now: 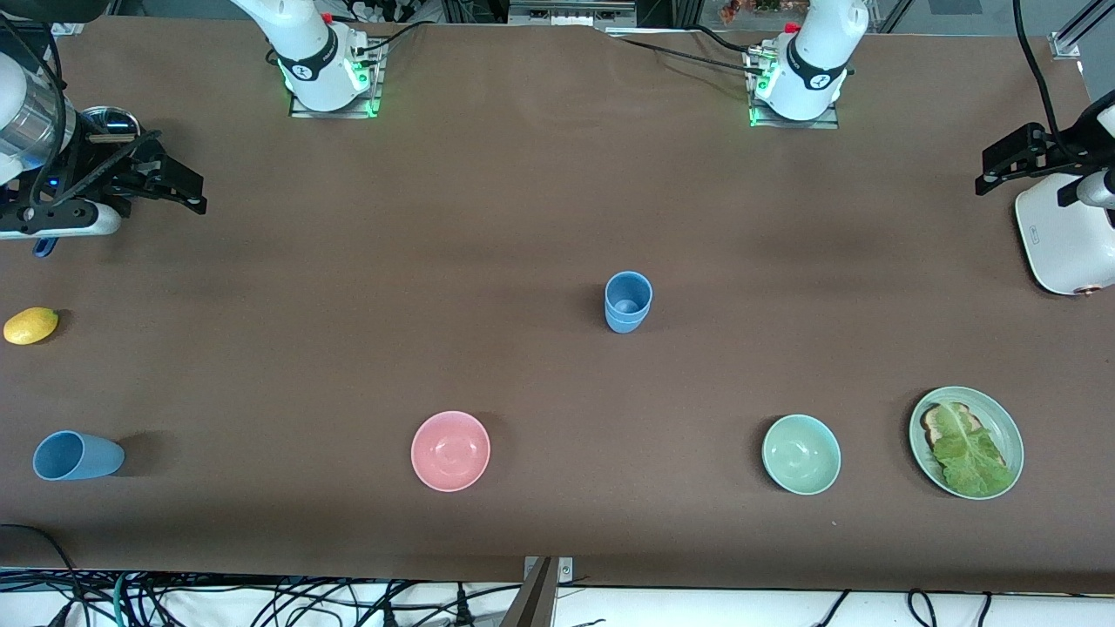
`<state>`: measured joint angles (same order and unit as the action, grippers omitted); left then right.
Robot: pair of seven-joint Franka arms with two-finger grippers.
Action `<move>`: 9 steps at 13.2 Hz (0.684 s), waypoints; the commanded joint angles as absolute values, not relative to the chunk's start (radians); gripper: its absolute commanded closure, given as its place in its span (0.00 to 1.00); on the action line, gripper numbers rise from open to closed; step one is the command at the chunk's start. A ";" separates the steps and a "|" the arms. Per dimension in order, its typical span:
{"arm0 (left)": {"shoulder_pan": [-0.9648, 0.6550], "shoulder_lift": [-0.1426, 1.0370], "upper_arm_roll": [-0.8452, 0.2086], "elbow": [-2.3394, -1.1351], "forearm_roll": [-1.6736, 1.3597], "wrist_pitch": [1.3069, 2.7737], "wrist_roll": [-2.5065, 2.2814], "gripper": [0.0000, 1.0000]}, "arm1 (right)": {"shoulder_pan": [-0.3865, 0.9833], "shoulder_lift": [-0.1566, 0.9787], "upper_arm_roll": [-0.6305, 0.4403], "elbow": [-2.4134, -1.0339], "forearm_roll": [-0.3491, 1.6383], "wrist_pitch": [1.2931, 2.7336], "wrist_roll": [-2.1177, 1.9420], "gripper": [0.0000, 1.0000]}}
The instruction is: Stack blue cups with both arms
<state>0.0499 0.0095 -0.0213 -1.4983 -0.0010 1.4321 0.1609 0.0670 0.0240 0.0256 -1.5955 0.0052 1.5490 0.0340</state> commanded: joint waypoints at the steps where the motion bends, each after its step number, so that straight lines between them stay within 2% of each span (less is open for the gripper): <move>1: 0.054 0.011 -0.018 -1.491 -0.011 1.416 0.170 0.00 | 0.058 0.017 0.032 -1.586 0.000 1.531 0.020 0.00; 9: 0.054 0.067 -0.018 -1.494 -0.008 1.466 0.167 0.00 | 0.060 0.018 0.034 -1.588 0.000 1.529 0.025 0.00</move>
